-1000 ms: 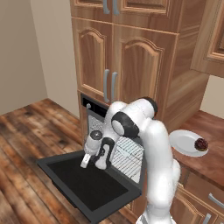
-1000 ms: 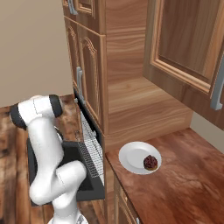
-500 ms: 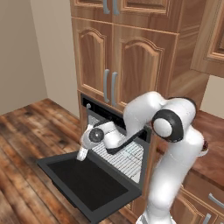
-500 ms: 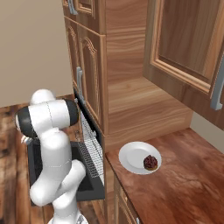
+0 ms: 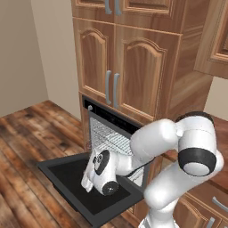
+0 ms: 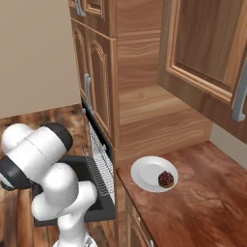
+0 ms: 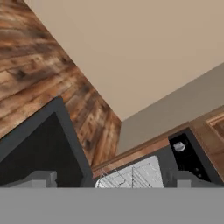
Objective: Take the baked cake out of the oven and place it on the plate for cooling. Then close the oven door.
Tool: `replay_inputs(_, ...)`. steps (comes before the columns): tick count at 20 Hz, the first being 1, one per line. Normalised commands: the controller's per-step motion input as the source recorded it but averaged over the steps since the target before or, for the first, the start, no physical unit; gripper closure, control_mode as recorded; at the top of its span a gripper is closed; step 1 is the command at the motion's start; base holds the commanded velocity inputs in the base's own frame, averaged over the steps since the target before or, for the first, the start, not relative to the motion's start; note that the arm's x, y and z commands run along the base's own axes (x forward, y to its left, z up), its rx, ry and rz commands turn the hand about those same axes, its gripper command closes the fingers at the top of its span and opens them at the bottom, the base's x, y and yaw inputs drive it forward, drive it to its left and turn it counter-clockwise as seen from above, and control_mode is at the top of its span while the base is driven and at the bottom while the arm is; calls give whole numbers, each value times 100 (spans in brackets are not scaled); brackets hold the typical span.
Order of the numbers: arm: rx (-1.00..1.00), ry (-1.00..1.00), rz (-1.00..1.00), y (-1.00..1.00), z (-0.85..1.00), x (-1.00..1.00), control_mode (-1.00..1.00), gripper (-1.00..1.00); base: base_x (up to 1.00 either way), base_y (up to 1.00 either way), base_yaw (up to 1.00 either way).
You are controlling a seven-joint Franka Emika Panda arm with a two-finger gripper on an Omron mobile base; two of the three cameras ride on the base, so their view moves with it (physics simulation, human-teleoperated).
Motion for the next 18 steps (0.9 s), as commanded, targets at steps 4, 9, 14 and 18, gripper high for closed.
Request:
replay_inputs(4,-5,-20,-14,53,26,-48,-100,-100,0,0,0)
replay_inputs(9,0,-7,-17,79,36,-14,-100,-100,0,0,0)
replay_inputs(14,0,-1,-21,94,32,-15,-100,-100,0,0,0)
replay_inputs(18,-2,0,-25,86,2,-28,-100,-100,0,0,0)
